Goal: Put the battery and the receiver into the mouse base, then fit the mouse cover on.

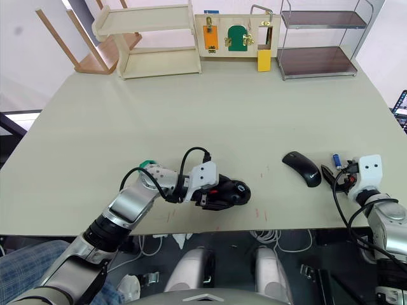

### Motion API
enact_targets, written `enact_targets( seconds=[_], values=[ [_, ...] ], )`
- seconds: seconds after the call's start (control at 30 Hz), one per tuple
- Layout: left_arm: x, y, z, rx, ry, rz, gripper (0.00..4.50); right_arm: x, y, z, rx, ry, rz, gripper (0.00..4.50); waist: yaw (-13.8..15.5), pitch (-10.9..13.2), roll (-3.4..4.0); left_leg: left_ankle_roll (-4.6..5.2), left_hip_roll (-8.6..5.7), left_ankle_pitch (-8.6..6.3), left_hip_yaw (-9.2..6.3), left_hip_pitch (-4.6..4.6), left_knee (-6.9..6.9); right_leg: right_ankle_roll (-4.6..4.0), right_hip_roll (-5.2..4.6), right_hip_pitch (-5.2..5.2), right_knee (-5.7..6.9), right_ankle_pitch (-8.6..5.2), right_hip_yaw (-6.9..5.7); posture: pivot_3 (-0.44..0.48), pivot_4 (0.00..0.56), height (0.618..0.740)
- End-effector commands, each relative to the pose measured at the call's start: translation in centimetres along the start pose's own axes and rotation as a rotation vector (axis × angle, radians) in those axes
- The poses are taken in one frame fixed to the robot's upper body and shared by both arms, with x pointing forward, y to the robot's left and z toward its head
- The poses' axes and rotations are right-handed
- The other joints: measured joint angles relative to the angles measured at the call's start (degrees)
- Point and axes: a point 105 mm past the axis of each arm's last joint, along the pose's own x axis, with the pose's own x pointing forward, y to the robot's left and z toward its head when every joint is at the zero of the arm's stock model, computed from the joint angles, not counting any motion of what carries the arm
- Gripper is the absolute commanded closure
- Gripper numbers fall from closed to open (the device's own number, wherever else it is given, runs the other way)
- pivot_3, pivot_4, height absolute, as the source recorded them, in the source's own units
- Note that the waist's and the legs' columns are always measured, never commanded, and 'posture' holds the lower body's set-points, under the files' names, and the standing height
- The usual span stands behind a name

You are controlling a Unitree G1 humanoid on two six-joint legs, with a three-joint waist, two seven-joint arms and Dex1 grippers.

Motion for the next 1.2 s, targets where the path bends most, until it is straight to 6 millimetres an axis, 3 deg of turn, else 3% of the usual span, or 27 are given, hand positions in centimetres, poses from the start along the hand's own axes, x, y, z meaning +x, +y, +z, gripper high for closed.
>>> enact_targets(
  seconds=[0.03,0.17,0.2,0.27,0.4,0.57,0.67,0.93,1.1,1.2],
  values=[
    [0.5,-0.5,-0.6,-0.008,0.025,-0.017,1.53,-0.2,-0.2,0.5,0.001,-0.010,-0.015,1.54,0.03,0.00,0.00,0.00,0.00,0.00,0.00,0.00,0.00,0.01,0.00,0.00,0.00,0.00,0.00,0.000,0.150,0.740],
    [0.5,-0.6,-0.6,-0.010,0.023,-0.016,1.53,-0.4,-0.2,0.2,0.015,-0.005,-0.022,3.39,0.05,0.00,0.00,0.00,0.00,0.00,0.00,-0.01,0.00,0.03,0.00,0.00,0.00,-0.02,0.00,0.000,0.150,0.740],
    [0.5,-0.5,-0.5,-0.010,0.023,-0.015,1.53,-0.5,-0.2,0.2,0.020,-0.003,-0.031,3.58,0.05,0.00,0.00,0.00,0.00,0.00,0.00,-0.01,0.00,0.03,0.00,0.00,0.00,-0.02,0.00,0.000,0.150,0.740],
    [0.6,-0.5,-0.5,-0.009,0.022,-0.014,1.53,-0.7,-0.4,0.0,0.025,0.001,-0.046,4.38,0.11,0.00,0.00,0.00,0.00,0.00,0.00,-0.01,0.00,0.04,-0.01,0.00,0.00,-0.02,0.00,0.000,0.150,0.740],
    [0.6,-0.5,-0.5,-0.007,0.022,-0.015,1.53,-1.2,-0.9,0.5,0.000,-0.008,-0.051,4.38,0.17,0.00,0.00,0.00,0.00,0.00,-0.01,-0.01,0.01,0.05,-0.01,0.00,0.00,-0.03,0.00,0.000,0.150,0.740],
    [0.6,-0.6,-0.5,-0.004,0.024,-0.018,1.53,-2.4,-1.1,2.9,-0.034,-0.041,0.015,4.38,0.19,-0.01,0.01,0.00,-0.01,0.00,0.00,-0.03,0.01,0.06,-0.01,0.00,-0.01,-0.03,0.00,0.000,0.150,0.740],
    [0.6,-0.6,-0.6,-0.003,0.026,-0.020,1.53,-3.0,-0.6,3.4,0.003,0.021,0.073,4.38,0.05,-0.02,0.06,0.00,-0.01,0.00,0.01,-0.02,0.01,0.07,-0.01,-0.01,-0.01,-0.04,0.02,0.000,0.150,0.740],
    [0.5,-0.6,-0.7,0.001,0.032,-0.024,1.53,-4.3,3.9,7.3,-0.063,0.086,0.318,4.38,0.08,-0.03,0.07,0.01,0.00,0.00,-0.04,-0.06,0.02,0.09,-0.01,-0.02,-0.02,-0.05,-0.02,0.000,0.150,0.740],
    [0.4,-0.5,-0.7,0.002,0.036,-0.027,1.53,-4.6,6.9,8.3,-0.055,0.179,0.454,4.38,0.08,-0.03,0.05,0.01,0.01,-0.01,-0.07,-0.09,0.03,0.09,-0.01,-0.02,-0.04,-0.06,-0.05,0.000,0.150,0.740],
    [0.4,-0.6,-0.7,0.003,0.038,-0.029,1.53,-5.5,10.1,8.7,-0.071,0.240,0.617,4.38,0.11,-0.02,0.03,0.01,0.01,-0.01,-0.10,-0.13,0.03,0.09,-0.01,-0.04,-0.07,-0.06,-0.08,0.000,0.150,0.740]
  ],
)
